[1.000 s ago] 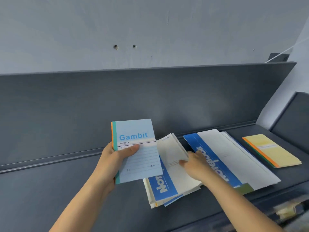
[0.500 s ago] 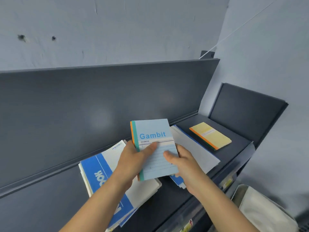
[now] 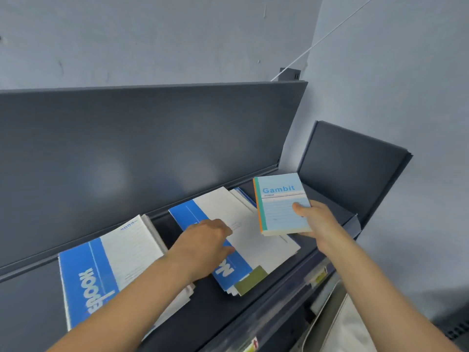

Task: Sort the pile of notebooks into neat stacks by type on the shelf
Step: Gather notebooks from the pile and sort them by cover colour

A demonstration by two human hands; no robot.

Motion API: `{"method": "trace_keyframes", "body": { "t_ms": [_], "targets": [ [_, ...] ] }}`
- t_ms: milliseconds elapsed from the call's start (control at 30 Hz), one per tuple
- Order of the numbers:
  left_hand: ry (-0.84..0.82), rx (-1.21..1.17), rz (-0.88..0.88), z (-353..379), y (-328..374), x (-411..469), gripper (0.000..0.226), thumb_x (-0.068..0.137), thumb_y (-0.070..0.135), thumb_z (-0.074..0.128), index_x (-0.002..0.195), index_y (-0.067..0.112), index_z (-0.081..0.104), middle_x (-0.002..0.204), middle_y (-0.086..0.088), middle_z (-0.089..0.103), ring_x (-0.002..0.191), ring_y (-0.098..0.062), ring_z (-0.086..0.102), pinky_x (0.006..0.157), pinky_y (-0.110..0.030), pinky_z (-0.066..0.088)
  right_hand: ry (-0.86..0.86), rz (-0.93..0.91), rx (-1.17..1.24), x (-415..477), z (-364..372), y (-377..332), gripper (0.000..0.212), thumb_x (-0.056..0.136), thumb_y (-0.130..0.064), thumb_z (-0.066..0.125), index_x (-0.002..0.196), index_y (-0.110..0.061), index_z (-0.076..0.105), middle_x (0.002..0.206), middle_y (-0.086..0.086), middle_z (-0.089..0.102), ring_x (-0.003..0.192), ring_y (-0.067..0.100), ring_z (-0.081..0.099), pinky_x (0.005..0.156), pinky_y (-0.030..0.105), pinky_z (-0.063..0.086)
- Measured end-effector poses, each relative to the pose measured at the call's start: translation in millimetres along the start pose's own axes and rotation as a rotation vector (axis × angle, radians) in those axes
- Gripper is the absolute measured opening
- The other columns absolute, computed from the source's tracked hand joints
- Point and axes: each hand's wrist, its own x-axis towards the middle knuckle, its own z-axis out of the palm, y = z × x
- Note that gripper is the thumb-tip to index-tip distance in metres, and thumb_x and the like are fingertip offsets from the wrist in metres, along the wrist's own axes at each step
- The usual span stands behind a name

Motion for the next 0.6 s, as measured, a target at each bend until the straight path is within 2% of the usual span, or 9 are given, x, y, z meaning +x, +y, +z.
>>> {"method": "trace_keyframes", "body": {
  "t_ms": [100, 133, 200, 233, 367, 467, 533, 600],
  "targets": [
    [-0.090, 0.075, -0.057, 4.1, 19.1, 30.8, 0.048, 0.100, 0.041, 0.043, 0.139, 0.014, 0.044, 0.142, -0.003, 0.047, 0.127, -0.021, 0.046, 0.105, -0.036, 0.041, -0.036, 0.000, -0.064, 34.7, -29.9, -10.0, 0.020, 0.097, -0.011, 0.051, 0.116, -0.009, 0.057, 0.103, 0.010, 0.065, 0.073, 0.019, 0.062, 0.052, 0.030, 0.052],
    [-0.110, 0.082, -0.086, 6.1, 22.9, 39.6, 0.049, 0.099, 0.041, 0.044, 0.140, 0.013, 0.043, 0.142, -0.003, 0.046, 0.128, -0.022, 0.045, 0.105, -0.036, 0.041, -0.049, 0.006, -0.089, 46.7, -37.5, -10.7, 0.018, 0.097, -0.010, 0.050, 0.113, -0.009, 0.057, 0.103, 0.011, 0.065, 0.074, 0.020, 0.062, 0.053, 0.031, 0.053],
    [-0.145, 0.088, -0.140, 11.4, 27.9, 52.3, 0.054, 0.098, 0.041, 0.049, 0.143, 0.014, 0.040, 0.145, -0.004, 0.045, 0.130, -0.022, 0.044, 0.108, -0.036, 0.039, -0.084, 0.032, -0.141, 69.9, -49.5, -10.0, 0.014, 0.097, -0.012, 0.051, 0.109, -0.012, 0.058, 0.108, 0.010, 0.066, 0.084, 0.023, 0.062, 0.073, 0.039, 0.055],
    [-0.166, 0.089, -0.160, 14.6, 29.6, 56.3, 0.056, 0.097, 0.040, 0.051, 0.145, 0.014, 0.038, 0.146, -0.004, 0.044, 0.132, -0.022, 0.043, 0.110, -0.036, 0.038, -0.113, 0.052, -0.157, 80.5, -54.0, -9.4, 0.016, 0.096, -0.015, 0.052, 0.110, -0.013, 0.059, 0.110, 0.009, 0.066, 0.088, 0.023, 0.061, 0.078, 0.039, 0.053],
    [-0.177, -0.059, -0.247, 29.0, 30.2, 62.2, 0.051, 0.096, 0.035, 0.054, 0.142, 0.016, 0.043, 0.143, -0.002, 0.047, 0.129, -0.018, 0.044, 0.106, -0.029, 0.038, -0.229, 0.096, -0.196, 118.0, -64.7, -8.0, 0.019, 0.095, -0.018, 0.054, 0.113, -0.016, 0.061, 0.106, 0.003, 0.066, 0.092, 0.017, 0.060, 0.067, 0.029, 0.046],
    [-0.136, -0.121, -0.273, 34.8, 27.7, 62.9, 0.050, 0.095, 0.035, 0.055, 0.141, 0.020, 0.044, 0.145, 0.002, 0.045, 0.130, -0.015, 0.043, 0.106, -0.026, 0.037, -0.263, 0.091, -0.340, 147.2, -64.6, -2.9, 0.024, 0.095, -0.016, 0.055, 0.118, -0.011, 0.060, 0.115, 0.009, 0.065, 0.102, 0.024, 0.059, 0.072, 0.032, 0.047],
    [-0.123, -0.144, -0.270, 36.4, 26.0, 63.3, 0.052, 0.095, 0.035, 0.056, 0.144, 0.024, 0.041, 0.148, 0.005, 0.041, 0.133, -0.013, 0.040, 0.109, -0.026, 0.033, -0.231, 0.094, -0.496, 160.6, -63.5, 4.3, 0.028, 0.094, -0.018, 0.055, 0.119, -0.006, 0.059, 0.118, 0.012, 0.061, 0.101, 0.026, 0.058, 0.072, 0.032, 0.045],
    [-0.119, -0.137, -0.267, 38.3, 25.0, 64.1, 0.053, 0.095, 0.036, 0.056, 0.144, 0.026, 0.039, 0.150, 0.007, 0.038, 0.135, -0.012, 0.038, 0.111, -0.026, 0.031, -0.170, 0.093, -0.667, 173.1, -64.3, 15.0, 0.036, 0.090, -0.026, 0.057, 0.119, -0.004, 0.058, 0.121, 0.014, 0.056, 0.104, 0.028, 0.057, 0.081, 0.035, 0.049]
  ]
}}
